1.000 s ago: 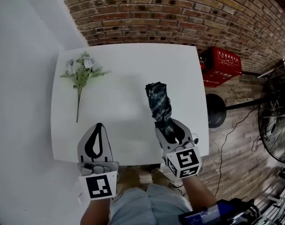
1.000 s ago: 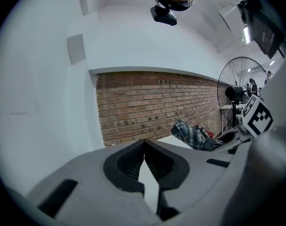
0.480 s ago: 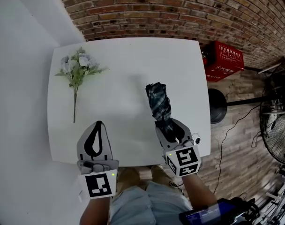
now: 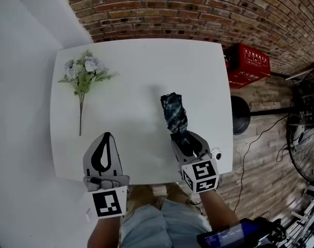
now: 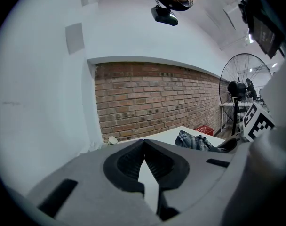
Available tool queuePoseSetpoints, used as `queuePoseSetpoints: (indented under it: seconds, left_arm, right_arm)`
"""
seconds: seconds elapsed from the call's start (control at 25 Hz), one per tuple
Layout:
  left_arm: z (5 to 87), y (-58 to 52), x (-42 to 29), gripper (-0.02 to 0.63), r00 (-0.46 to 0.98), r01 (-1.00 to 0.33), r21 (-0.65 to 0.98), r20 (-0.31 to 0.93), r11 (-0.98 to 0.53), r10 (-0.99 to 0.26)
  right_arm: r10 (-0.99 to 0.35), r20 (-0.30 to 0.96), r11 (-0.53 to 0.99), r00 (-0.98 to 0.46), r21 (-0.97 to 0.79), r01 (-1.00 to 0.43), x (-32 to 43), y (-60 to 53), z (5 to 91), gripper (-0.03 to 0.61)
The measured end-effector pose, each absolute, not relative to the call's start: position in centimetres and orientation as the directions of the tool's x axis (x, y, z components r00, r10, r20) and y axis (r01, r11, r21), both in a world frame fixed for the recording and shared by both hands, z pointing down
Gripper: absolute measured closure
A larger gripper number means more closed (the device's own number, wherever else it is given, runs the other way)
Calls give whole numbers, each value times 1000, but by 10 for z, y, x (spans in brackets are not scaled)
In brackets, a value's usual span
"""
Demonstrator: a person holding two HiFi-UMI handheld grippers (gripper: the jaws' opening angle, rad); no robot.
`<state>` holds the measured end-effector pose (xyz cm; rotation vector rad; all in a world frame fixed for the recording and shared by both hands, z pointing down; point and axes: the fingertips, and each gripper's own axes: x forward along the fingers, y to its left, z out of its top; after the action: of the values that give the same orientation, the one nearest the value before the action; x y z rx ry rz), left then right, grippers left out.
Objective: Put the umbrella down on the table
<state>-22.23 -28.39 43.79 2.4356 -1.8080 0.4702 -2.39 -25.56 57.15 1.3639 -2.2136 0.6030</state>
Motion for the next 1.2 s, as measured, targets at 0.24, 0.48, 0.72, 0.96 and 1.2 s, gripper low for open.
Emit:
queuePoseSetpoints:
  seconds: [0.24, 0.48, 0.72, 0.96, 1.2]
  left_arm:
    - [440, -285, -223, 604, 258, -946, -120, 287, -302, -923]
    - [440, -284, -223, 604, 256, -946, -122, 297, -302, -920]
    - [440, -284, -225, 604, 250, -947, -123, 293, -295, -923]
    - [438, -284, -226, 604, 252, -946, -128, 289, -298, -924]
    - [435, -281, -226, 604, 252, -946, -129, 280, -297, -926]
  right_arm:
    - [-674, 628, 407, -388, -122, -905, -23, -254, 583, 380]
    - [-652, 656, 398, -380, -130, -908, -21, -251, 596, 380]
    - [-628, 683, 393, -373, -135, -910, -19, -249, 606, 376]
    - [-615, 696, 393, -370, -136, -909, -19, -249, 612, 373]
    - [-584, 711, 409, -391, -158, -899, -22, -249, 615, 317]
